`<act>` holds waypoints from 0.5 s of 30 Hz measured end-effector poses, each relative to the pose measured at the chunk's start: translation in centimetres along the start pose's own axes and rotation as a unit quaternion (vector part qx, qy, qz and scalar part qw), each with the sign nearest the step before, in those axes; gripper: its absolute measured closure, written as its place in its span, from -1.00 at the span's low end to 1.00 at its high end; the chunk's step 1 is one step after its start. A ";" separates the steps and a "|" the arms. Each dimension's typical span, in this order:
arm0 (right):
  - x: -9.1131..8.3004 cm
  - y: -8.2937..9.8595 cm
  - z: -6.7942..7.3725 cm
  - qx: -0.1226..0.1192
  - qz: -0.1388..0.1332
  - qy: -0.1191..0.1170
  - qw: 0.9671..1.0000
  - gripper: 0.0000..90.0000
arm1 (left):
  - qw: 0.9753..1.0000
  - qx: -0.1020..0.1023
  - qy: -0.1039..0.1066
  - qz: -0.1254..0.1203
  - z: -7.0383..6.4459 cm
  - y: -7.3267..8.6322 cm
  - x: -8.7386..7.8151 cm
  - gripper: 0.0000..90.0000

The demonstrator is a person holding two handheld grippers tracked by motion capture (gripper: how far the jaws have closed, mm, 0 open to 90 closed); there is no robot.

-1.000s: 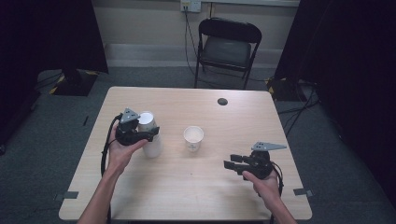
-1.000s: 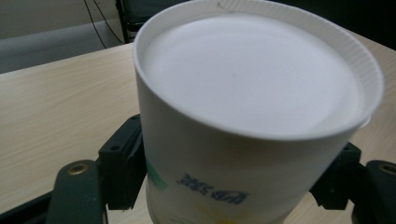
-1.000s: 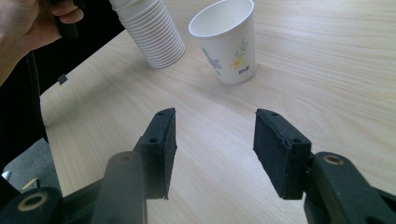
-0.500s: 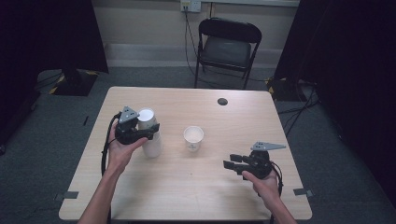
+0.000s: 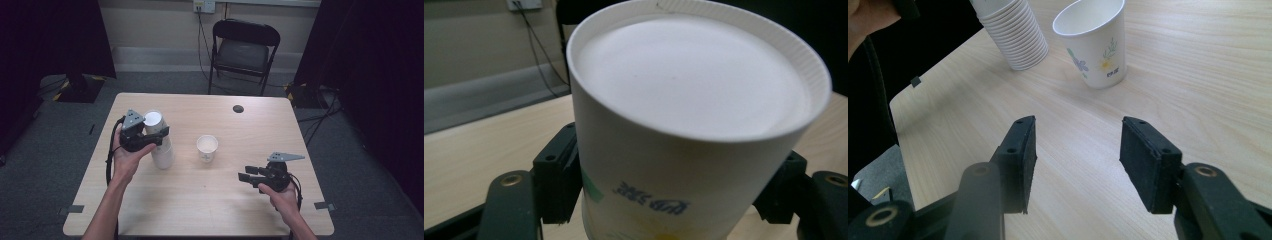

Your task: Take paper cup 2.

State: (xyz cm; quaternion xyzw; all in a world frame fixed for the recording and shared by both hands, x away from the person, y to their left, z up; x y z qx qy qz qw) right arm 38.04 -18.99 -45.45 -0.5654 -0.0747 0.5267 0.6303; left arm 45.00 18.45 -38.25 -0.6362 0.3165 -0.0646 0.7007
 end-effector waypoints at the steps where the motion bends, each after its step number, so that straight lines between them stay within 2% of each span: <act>1: 0.0 0.0 0.0 0.000 0.000 0.000 1.000 0.08 | 1.000 0.001 0.003 -0.001 0.0 -0.1 -0.1 -0.38; 6: 0.0 0.0 0.0 0.000 0.000 0.000 1.000 0.08 | 1.000 -0.003 -0.003 -0.027 -0.4 -1.1 -0.8 -0.38; 8: 0.0 0.1 0.0 0.000 0.001 0.000 1.000 0.08 | 0.999 0.005 0.000 -0.032 -0.7 -1.5 -1.3 -0.38; 15: 0.0 0.1 0.1 -0.002 0.001 -0.001 1.000 0.08 | 0.999 0.013 0.005 -0.049 -1.3 -2.7 -2.5 -0.38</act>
Point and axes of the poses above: each handheld gripper's, and its own axes: x roughly forward along the jaws, y roughly out of its underside, z roughly to its left, the point moved 4 cm from there along x, roughly forward along the jaws, and after that the axes turned 1 degree about y, right-handed, at the moved point
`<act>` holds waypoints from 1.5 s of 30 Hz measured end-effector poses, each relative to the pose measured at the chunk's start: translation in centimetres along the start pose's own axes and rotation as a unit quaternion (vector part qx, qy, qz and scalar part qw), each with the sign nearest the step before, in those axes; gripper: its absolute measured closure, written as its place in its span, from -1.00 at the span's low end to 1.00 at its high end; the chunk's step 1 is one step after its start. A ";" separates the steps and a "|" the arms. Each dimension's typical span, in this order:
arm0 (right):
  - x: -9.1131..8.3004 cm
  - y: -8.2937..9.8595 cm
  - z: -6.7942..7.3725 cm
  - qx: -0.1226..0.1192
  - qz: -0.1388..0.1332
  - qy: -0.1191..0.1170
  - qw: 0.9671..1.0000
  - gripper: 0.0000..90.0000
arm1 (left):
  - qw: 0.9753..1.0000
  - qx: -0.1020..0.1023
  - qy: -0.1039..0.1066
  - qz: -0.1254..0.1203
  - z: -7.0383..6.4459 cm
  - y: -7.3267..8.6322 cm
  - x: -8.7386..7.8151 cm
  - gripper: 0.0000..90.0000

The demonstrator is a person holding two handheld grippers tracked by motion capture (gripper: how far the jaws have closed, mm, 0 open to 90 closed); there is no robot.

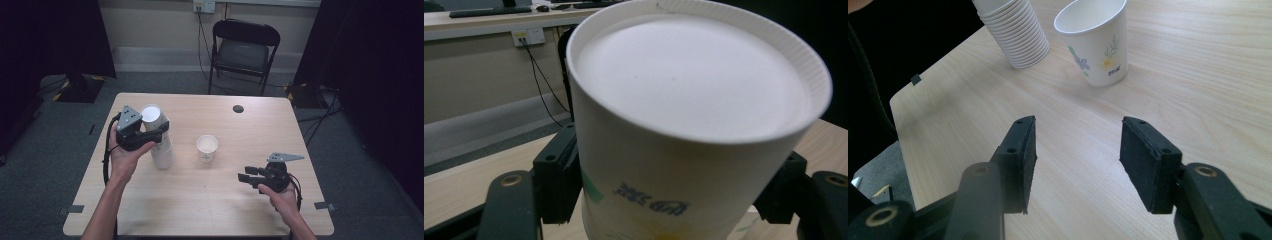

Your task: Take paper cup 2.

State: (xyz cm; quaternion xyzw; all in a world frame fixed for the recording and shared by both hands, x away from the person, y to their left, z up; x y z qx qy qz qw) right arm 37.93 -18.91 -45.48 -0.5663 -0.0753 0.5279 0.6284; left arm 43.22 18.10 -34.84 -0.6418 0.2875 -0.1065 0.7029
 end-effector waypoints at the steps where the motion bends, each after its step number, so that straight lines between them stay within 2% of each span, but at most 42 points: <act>1: 0.0 0.0 0.0 -0.001 -0.001 0.000 1.000 0.08 | 1.000 -0.002 0.002 -0.003 0.0 -0.1 -0.1 -0.38; 5: -0.1 0.0 0.0 -0.001 -0.002 -0.001 1.000 0.08 | 1.000 -0.011 0.008 -0.009 -0.3 -0.6 -0.7 -0.38; 8: -0.1 -0.1 0.1 -0.002 -0.003 -0.002 1.000 0.08 | 0.999 -0.029 0.029 -0.008 -0.8 -0.8 -0.8 -0.38; 10: -0.1 -0.1 0.1 -0.005 -0.003 -0.003 1.000 0.08 | 0.998 -0.032 0.047 -0.014 -1.2 -1.0 -0.8 -0.37; 12: -0.1 -0.1 0.2 -0.006 -0.003 -0.004 1.000 0.08 | 0.998 -0.033 0.048 -0.005 -1.6 -1.1 -0.8 -0.37; 22: 0.0 -0.3 0.6 -0.015 -0.003 -0.009 1.000 0.04 | 0.996 -0.040 0.082 0.023 -3.7 -1.0 0.0 -0.35; 24: 0.0 -0.3 0.7 -0.015 -0.004 -0.010 1.000 0.02 | 0.994 -0.041 0.095 0.030 -4.2 -0.8 0.3 -0.35; 26: 0.0 -0.3 0.8 -0.019 -0.004 -0.013 1.000 0.02 | 0.991 -0.044 0.118 0.036 -4.7 -0.6 0.5 -0.35; 29: 0.0 -0.4 1.0 -0.028 -0.008 -0.019 0.999 0.02 | 0.989 -0.041 0.134 0.047 -5.6 -0.4 0.9 -0.35; 32: 0.1 -0.5 1.2 -0.029 -0.009 -0.021 0.999 -0.04 | 0.987 -0.041 0.148 0.047 -6.5 -0.6 1.0 -0.35; 37: 0.3 -0.7 1.7 -0.033 -0.009 -0.022 0.999 -0.15 | 0.985 -0.043 0.163 0.041 -7.4 -0.6 1.2 -0.35; 39: 0.3 -0.8 2.0 -0.038 -0.007 -0.026 0.999 -0.17 | 0.987 -0.042 0.154 0.028 -7.6 -0.4 1.3 -0.34; 41: 0.4 -0.8 2.3 -0.041 -0.006 -0.030 0.999 -0.19 | 0.986 -0.045 0.159 0.035 -7.7 -0.2 1.6 -0.33; 45: 0.6 -0.9 2.7 -0.049 -0.002 -0.037 0.998 -0.24 | 0.985 -0.043 0.163 0.037 -8.1 0.1 1.9 -0.33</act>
Point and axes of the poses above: each handheld gripper's, and its own axes: x roughly forward along the jaws, y roughly out of its underside, z roughly to its left, the point moved 4 cm from there along x, roughly forward along the jaws, and after that the axes turned 1 degree about y, right-handed, at the moved point
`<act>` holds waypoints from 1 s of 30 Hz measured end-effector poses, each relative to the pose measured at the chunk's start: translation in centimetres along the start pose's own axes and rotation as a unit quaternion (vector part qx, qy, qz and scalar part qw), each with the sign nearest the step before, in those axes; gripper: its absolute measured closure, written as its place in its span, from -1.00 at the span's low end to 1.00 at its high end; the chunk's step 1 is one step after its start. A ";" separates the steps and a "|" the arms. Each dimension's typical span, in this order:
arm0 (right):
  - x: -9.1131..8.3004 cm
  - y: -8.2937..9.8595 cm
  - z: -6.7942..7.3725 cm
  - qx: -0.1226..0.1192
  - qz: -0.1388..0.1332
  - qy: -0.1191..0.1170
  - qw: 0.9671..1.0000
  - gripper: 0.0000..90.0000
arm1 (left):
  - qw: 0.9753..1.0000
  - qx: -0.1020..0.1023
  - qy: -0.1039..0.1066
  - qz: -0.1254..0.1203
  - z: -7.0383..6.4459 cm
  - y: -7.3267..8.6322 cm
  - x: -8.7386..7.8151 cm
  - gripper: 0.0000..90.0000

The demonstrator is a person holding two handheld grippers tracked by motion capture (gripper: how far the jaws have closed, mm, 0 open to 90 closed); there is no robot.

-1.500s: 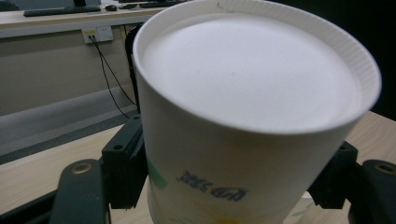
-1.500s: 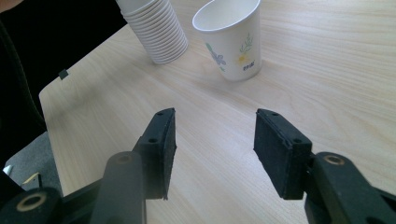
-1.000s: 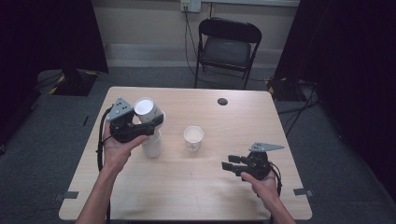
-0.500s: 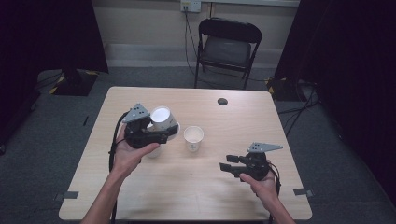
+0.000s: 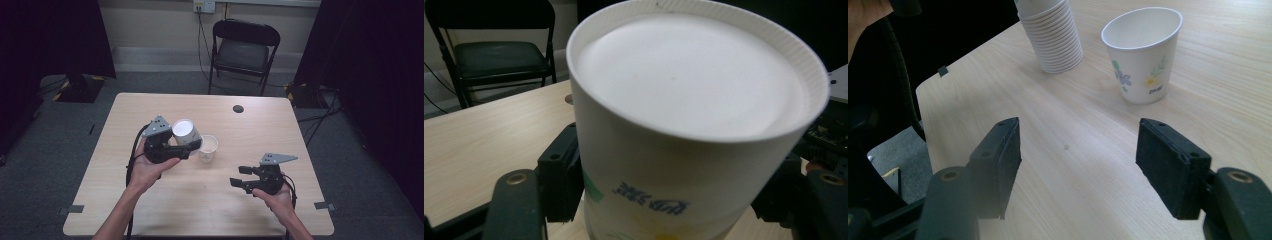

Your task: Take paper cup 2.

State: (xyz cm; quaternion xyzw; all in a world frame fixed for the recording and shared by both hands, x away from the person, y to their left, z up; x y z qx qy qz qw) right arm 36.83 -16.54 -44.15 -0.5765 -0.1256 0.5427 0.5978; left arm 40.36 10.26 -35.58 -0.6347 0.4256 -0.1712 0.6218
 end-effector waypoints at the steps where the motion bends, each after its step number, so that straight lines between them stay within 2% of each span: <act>1: 0.1 0.0 0.1 -0.004 0.000 -0.001 1.000 -0.24 | 1.000 -0.001 0.001 0.000 -0.1 0.1 0.1 -0.33; 4: 0.2 -0.2 0.4 -0.014 -0.005 0.000 1.000 -0.22 | 1.000 -0.008 0.011 0.006 -0.3 0.3 0.6 -0.33; 9: 0.2 -0.4 0.9 -0.041 -0.023 0.012 0.999 -0.12 | 1.000 -0.011 0.017 0.017 -0.7 0.9 1.4 -0.34; 12: 0.3 -0.4 1.1 -0.067 -0.027 0.030 0.997 -0.09 | 0.999 -0.014 0.025 0.026 -1.2 1.3 2.0 -0.34; 13: 0.4 -0.4 1.2 -0.071 -0.027 0.033 0.997 -0.08 | 0.999 -0.021 0.031 0.036 -1.4 1.5 2.3 -0.34; 16: 0.6 -0.3 1.4 -0.085 -0.027 0.042 0.995 -0.04 | 0.996 -0.046 0.050 0.056 -1.9 1.8 2.8 -0.34; 19: 0.8 -0.4 1.7 -0.092 -0.031 0.043 0.994 0.03 | 0.993 -0.071 0.070 0.062 -2.3 2.0 3.1 -0.34; 21: 0.9 -0.5 1.8 -0.093 -0.037 0.041 0.994 0.04 | 0.991 -0.085 0.075 0.065 -2.5 2.2 3.3 -0.34; 25: 0.8 -0.6 1.8 -0.112 -0.044 0.061 0.991 0.12 | 0.987 -0.105 0.091 0.078 -3.0 2.6 3.9 -0.34; 28: 0.8 -0.7 2.1 -0.116 -0.049 0.057 0.990 0.14 | 0.985 -0.118 0.100 0.082 -3.5 2.9 4.3 -0.34; 30: 0.8 -0.8 2.3 -0.124 -0.055 0.054 0.989 0.15 | 0.981 -0.133 0.112 0.083 -3.8 3.0 4.6 -0.34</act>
Point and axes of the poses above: each handheld gripper's, and its own axes: x roughly forward along the jaws, y roughly out of its underside, z roughly to its left, the point moved 4 cm from there along x, roughly forward along the jaws, and after that the axes turned 1 degree about y, right-handed, at the moved point
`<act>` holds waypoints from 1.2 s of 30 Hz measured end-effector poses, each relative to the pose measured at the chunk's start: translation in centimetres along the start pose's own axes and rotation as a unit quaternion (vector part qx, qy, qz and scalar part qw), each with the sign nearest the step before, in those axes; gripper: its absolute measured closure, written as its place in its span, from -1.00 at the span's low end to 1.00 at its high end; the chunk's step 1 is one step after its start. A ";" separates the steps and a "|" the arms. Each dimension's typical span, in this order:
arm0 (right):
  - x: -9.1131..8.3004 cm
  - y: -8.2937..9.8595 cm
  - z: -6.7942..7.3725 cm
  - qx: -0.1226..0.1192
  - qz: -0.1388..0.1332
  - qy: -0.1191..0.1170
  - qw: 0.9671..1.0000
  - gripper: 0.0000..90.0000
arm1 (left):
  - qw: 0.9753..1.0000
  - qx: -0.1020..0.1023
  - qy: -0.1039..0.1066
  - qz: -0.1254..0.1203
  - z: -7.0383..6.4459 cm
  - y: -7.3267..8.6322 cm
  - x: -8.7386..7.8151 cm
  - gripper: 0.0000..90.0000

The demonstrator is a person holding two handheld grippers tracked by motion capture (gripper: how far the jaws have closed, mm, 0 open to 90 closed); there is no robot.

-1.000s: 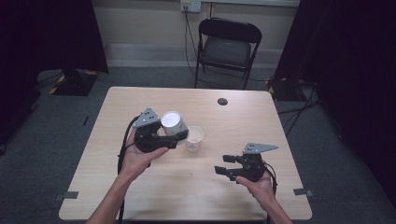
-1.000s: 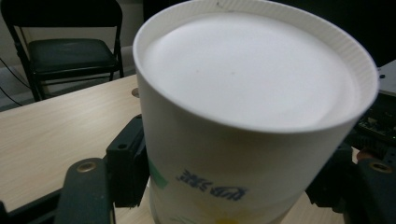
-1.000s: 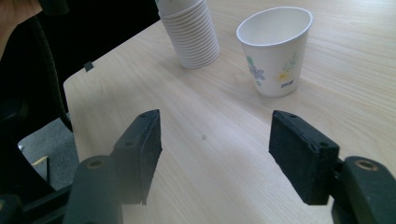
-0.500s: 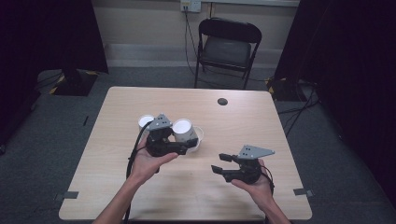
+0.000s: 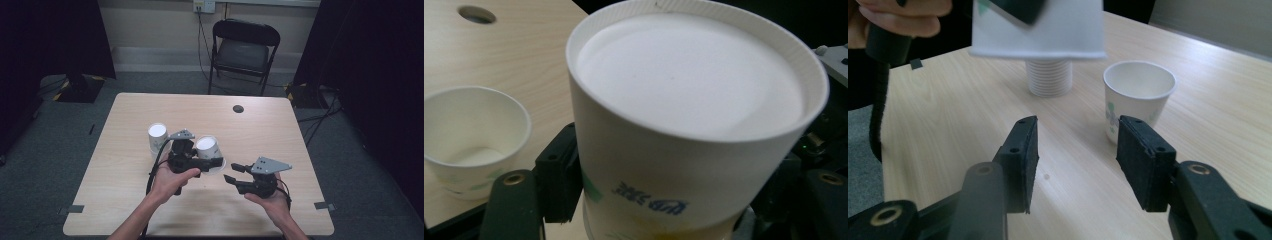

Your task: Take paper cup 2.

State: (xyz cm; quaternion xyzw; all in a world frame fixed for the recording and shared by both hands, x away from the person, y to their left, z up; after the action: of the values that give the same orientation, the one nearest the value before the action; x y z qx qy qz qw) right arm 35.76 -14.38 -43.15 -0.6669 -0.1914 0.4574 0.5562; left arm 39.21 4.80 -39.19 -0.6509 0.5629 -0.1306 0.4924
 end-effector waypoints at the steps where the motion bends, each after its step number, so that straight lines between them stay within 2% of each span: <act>1: 0.0 -0.1 0.1 -0.003 -0.006 -0.001 1.000 0.15 | 1.000 -0.002 0.000 0.001 -0.1 0.1 0.2 -0.34; 3: -0.1 -0.3 0.3 -0.007 -0.015 -0.001 1.000 0.16 | 1.000 -0.001 -0.002 0.005 -0.3 0.3 0.4 -0.34; 7: -0.2 -0.6 0.4 -0.009 -0.043 0.010 0.999 0.17 | 1.000 -0.010 0.008 0.006 -0.7 0.5 0.9 -0.34; 11: -0.4 -0.6 0.3 -0.003 -0.058 0.011 0.998 0.20 | 0.999 -0.028 0.016 0.000 -0.7 0.5 0.9 -0.35; 14: -0.4 -0.7 0.4 -0.003 -0.074 0.011 0.997 0.20 | 0.998 -0.049 0.029 -0.007 -0.9 0.5 0.8 -0.35; 26: -0.9 -1.4 0.6 -0.009 -0.126 0.024 0.992 0.30 | 0.994 -0.080 0.073 -0.024 -2.4 0.3 1.0 -0.35; 29: -0.9 -1.6 0.8 -0.010 -0.135 0.025 0.990 0.32 | 0.993 -0.080 0.080 -0.022 -2.8 0.4 1.2 -0.36; 31: -1.0 -1.7 0.8 -0.011 -0.143 0.027 0.989 0.35 | 0.992 -0.084 0.088 -0.021 -2.9 0.4 1.2 -0.36; 34: -1.0 -1.9 0.8 -0.009 -0.153 0.027 0.988 0.40 | 0.987 -0.102 0.121 -0.020 -3.1 0.5 1.4 -0.36; 36: -1.0 -2.1 1.0 -0.015 -0.158 0.029 0.987 0.38 | 0.987 -0.103 0.122 -0.019 -3.2 0.6 1.6 -0.37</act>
State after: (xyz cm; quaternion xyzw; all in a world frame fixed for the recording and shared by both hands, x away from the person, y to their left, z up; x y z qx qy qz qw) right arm 34.97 -13.92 -40.81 -0.6500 -0.2848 0.3413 0.6164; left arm 37.09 1.92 -38.70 -0.6878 0.6168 -0.1594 0.3482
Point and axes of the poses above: each handheld gripper's, and its own axes: x roughly forward along the jaws, y roughly out of its underside, z roughly to its left, the point moved 4 cm from there along x, roughly forward along the jaws, and after that the axes turned 1 degree about y, right-handed, at the moved point
